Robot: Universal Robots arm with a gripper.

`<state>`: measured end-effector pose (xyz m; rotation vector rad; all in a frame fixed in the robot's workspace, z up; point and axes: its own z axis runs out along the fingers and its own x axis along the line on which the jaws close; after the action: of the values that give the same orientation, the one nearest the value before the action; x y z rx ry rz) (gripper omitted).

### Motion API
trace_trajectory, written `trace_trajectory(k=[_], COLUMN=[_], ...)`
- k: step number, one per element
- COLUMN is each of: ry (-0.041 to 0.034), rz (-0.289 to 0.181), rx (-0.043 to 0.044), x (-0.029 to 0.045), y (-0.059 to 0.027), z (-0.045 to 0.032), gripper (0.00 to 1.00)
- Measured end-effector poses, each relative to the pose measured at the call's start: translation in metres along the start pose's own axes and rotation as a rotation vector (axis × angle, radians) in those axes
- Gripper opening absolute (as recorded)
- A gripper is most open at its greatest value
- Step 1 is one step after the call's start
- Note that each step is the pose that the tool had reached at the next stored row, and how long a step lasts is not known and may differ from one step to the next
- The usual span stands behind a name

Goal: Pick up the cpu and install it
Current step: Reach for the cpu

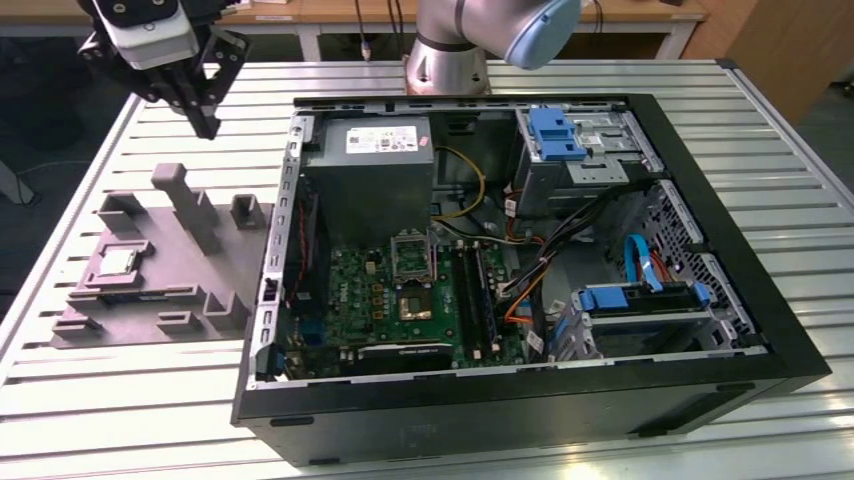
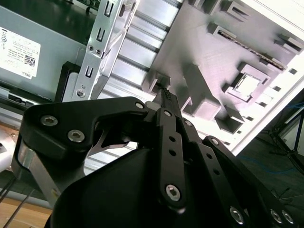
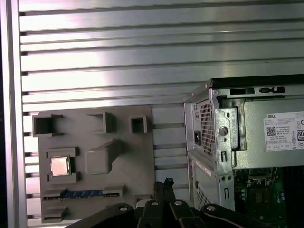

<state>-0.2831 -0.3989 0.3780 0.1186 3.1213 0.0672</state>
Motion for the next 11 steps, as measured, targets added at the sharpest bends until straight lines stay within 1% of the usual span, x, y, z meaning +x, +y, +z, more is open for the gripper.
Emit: trace_trajectory(k=[11], ry=[0.0000], rz=[0.000], rx=[-0.0001], x=[0.0053], y=[-0.0004], z=[0.0004], gripper=[0.11])
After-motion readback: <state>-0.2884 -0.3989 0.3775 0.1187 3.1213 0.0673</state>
